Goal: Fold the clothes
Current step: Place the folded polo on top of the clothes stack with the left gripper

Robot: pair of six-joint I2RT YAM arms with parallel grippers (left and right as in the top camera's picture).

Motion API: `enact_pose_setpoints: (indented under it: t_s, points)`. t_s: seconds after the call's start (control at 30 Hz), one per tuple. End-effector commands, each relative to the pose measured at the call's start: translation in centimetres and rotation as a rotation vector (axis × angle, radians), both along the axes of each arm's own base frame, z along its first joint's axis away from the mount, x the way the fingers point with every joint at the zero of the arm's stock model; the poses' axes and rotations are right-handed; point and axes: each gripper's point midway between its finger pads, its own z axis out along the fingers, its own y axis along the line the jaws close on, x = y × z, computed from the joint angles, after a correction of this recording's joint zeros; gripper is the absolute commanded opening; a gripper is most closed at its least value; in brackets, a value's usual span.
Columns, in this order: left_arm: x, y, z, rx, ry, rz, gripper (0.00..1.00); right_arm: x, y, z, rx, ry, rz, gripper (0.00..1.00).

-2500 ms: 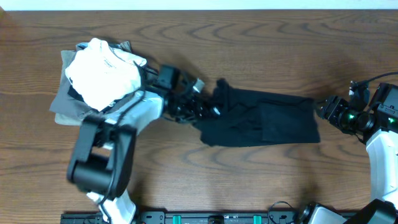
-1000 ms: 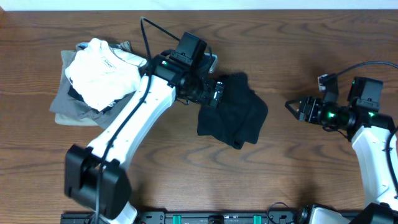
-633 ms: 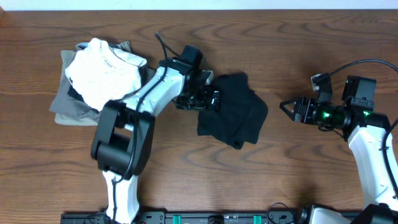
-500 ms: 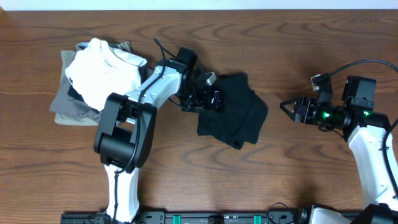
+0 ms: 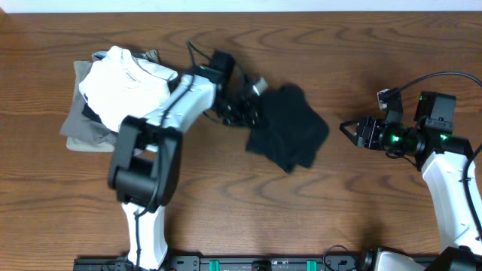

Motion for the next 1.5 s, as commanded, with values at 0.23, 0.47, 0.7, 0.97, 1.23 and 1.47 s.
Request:
enact_pose_setpoints:
  t_s: [0.23, 0.47, 0.7, 0.97, 1.23, 1.47]
  points:
    - [7.2, 16.1, 20.5, -0.061, -0.515, 0.393, 0.06, 0.1, 0.5, 0.7, 0.022, -0.008, 0.003, 0.56]
    - [6.6, 31.0, 14.6, 0.201, -0.374, 0.699, 0.06, 0.5, 0.4, 0.8, 0.031, -0.012, -0.015, 0.55]
    - [5.2, 38.8, 4.7, 0.278, -0.115, 0.835, 0.98, 1.0, 0.3, 1.2, 0.05, -0.016, -0.047, 0.54]
    - [3.1, 41.8, 4.8, 0.251, 0.02, 0.985, 0.98, 1.0, 0.5, 1.5, 0.067, -0.021, -0.047, 0.52]
    - [1.8, 41.6, 17.3, 0.309, -0.335, 1.025, 0.98, 1.9, 1.6, 7.2, 0.099, -0.238, 0.033, 0.55]
    - [-3.4, 32.2, 25.4, 0.348, -0.599, 0.809, 0.98, 1.4, 2.9, 12.8, 0.041, -0.397, 0.064, 0.56]
